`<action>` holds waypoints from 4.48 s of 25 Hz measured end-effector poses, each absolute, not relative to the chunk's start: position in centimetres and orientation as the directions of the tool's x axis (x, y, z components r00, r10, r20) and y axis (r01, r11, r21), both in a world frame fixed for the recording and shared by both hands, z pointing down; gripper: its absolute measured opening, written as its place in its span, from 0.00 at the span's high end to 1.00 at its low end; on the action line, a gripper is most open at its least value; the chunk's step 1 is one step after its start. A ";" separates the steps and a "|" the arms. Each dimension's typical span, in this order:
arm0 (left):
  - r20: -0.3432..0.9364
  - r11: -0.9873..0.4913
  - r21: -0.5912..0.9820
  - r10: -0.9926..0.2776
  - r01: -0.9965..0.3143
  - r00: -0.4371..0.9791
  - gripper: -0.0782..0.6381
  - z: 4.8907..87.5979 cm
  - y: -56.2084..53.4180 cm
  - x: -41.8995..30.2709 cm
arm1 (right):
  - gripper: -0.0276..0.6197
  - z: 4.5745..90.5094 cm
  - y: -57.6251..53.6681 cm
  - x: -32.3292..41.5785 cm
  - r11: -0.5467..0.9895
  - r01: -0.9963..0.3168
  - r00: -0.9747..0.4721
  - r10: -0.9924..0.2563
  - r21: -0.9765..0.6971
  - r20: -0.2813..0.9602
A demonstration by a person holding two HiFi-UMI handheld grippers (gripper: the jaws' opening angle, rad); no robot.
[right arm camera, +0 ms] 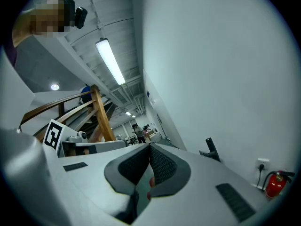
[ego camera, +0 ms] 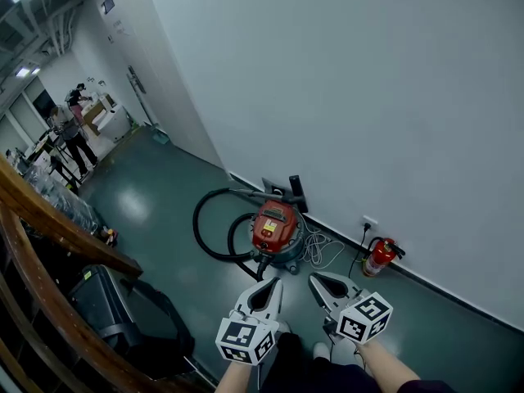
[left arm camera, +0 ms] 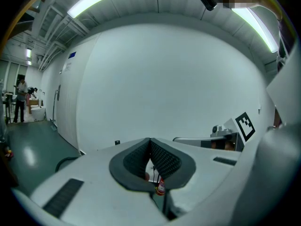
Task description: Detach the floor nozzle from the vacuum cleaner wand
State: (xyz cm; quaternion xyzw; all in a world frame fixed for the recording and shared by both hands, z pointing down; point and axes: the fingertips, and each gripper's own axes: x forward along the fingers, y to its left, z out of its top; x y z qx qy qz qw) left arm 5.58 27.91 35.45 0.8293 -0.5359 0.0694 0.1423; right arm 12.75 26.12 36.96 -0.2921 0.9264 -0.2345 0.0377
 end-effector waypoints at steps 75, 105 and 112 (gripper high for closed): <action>0.484 -0.477 0.291 -0.675 -0.829 0.557 0.88 47.7 -9.6 -8.3 | 0.93 49.1 -10.0 1.1 0.370 -0.605 -0.694 -0.680 -0.705 0.238; 0.532 -0.821 0.223 -0.349 -0.525 0.771 0.88 67.5 -18.9 -8.4 | 0.93 69.8 -16.1 0.2 -0.003 -0.653 -0.404 -0.845 -0.757 0.351; 0.556 -0.902 0.167 -0.247 -0.398 0.793 0.85 73.7 -20.9 -7.8 | 0.87 75.4 -17.3 0.5 -0.096 -0.632 -0.336 -0.860 -0.769 0.383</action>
